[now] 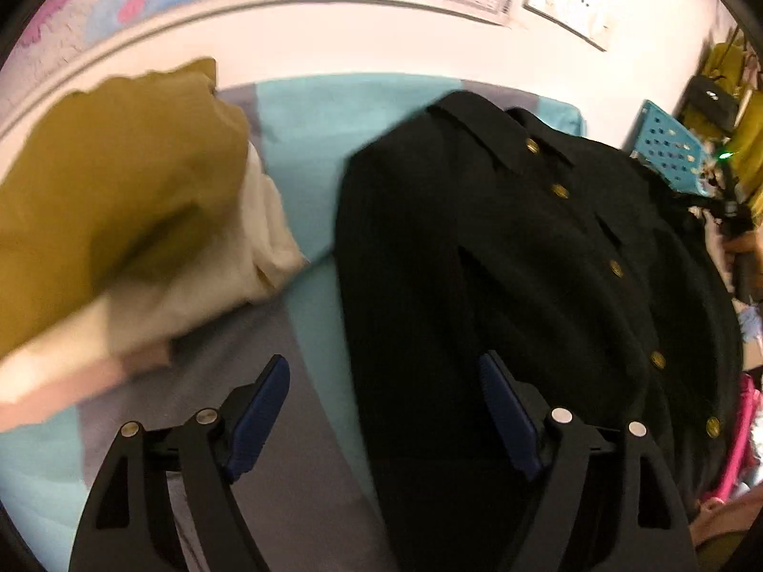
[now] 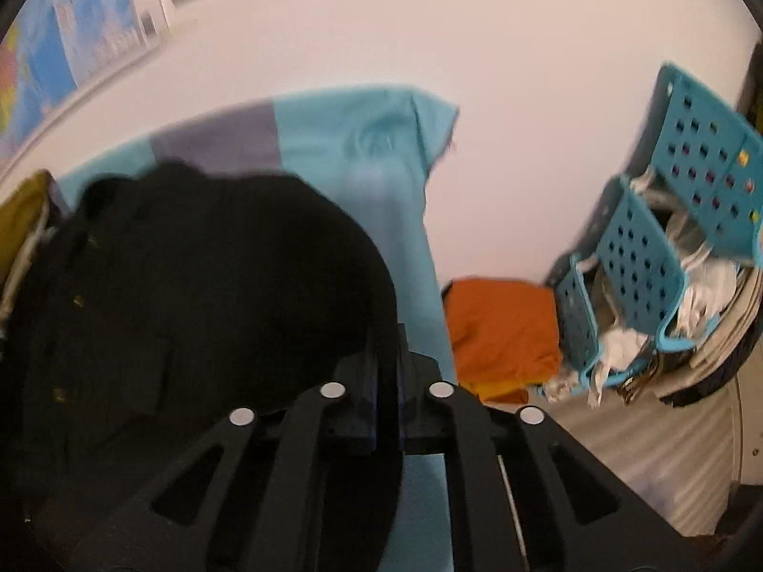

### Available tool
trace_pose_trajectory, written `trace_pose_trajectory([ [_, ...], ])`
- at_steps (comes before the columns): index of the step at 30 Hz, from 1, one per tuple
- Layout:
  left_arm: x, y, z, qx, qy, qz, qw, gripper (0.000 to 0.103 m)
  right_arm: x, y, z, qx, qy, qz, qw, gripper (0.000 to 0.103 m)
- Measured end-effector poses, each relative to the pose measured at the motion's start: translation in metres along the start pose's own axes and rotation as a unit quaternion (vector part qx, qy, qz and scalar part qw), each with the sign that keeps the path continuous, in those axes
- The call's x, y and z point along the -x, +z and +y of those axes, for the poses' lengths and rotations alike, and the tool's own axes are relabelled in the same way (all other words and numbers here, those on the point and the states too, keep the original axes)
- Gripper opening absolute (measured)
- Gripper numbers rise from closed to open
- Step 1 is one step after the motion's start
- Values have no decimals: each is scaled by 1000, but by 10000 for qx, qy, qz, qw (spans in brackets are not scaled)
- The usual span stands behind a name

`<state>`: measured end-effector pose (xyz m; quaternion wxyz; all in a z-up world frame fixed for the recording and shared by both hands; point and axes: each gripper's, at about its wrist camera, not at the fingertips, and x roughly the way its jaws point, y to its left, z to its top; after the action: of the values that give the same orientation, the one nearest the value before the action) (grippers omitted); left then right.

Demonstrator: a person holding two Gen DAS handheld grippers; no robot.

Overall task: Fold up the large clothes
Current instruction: 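Lower the black jacket flat onto the bed with both grippers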

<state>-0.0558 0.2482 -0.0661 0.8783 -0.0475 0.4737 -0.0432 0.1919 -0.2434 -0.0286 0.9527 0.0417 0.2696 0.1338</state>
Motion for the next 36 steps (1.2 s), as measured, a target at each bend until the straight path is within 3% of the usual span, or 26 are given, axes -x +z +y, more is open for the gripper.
trace_pose_trajectory([
  [2,0,-8,2,92,-122,130,9998,88,-2,-5,-5,-300,239,9,9993,18],
  [5,-1,-18,9,214,-483,322,9981,90,16,-13,-11,-568,621,-172,9963,58],
  [8,4,-33,14,372,-819,307,9955,90,44,-31,-6,-489,1153,-332,9916,64],
  [9,6,-37,13,397,-932,271,9945,90,48,-37,-5,-451,1259,-325,9905,71],
  [11,12,-46,11,454,-1184,231,9917,89,57,-56,1,-413,1518,-279,9872,72],
  [14,18,-58,5,529,-1566,252,9859,62,61,-78,-2,-505,1798,-209,9822,72],
  [15,18,-62,3,570,-1709,301,9832,43,63,-88,0,-564,1912,-205,9797,72],
  [16,18,-64,0,596,-1742,319,9824,33,64,-95,1,-604,2033,-187,9771,72],
  [17,20,-65,-4,641,-1622,260,9843,30,64,-100,2,-621,2076,-197,9760,72],
  [19,27,-63,-7,739,-1418,108,9871,8,66,-111,2,-671,2142,-219,9742,72],
  [21,43,-53,-6,766,-1159,-110,9902,5,68,-117,1,-722,2171,-244,9732,72],
  [23,69,-34,-8,474,-356,-499,9970,4,70,-118,0,-773,2223,-257,9716,72],
  [25,91,-10,-1,283,231,-771,9964,4,76,-118,-1,-750,2230,-327,9714,71],
  [27,107,17,14,218,725,-884,9932,5,81,-118,-2,-728,2237,-398,9711,71],
  [29,98,32,16,-47,1609,-710,9844,7,84,-120,-1,-727,2259,-433,9705,71],
  [31,77,33,8,-409,2359,-395,9701,32,83,-123,-1,-739,2261,-414,9704,71],
  [32,62,28,2,-602,2702,-200,9607,36,82,-126,0,-745,2252,-364,9708,71],
  [33,53,22,-2,-690,2840,-136,9562,36,81,-129,1,-748,2161,-347,9729,71],
  [35,48,2,2,-544,2415,-64,9688,38,87,-132,8,-616,2032,-405,9764,71],
  [36,52,-9,11,-237,2089,-53,9776,45,94,-133,13,-506,1955,-503,9781,71],
])
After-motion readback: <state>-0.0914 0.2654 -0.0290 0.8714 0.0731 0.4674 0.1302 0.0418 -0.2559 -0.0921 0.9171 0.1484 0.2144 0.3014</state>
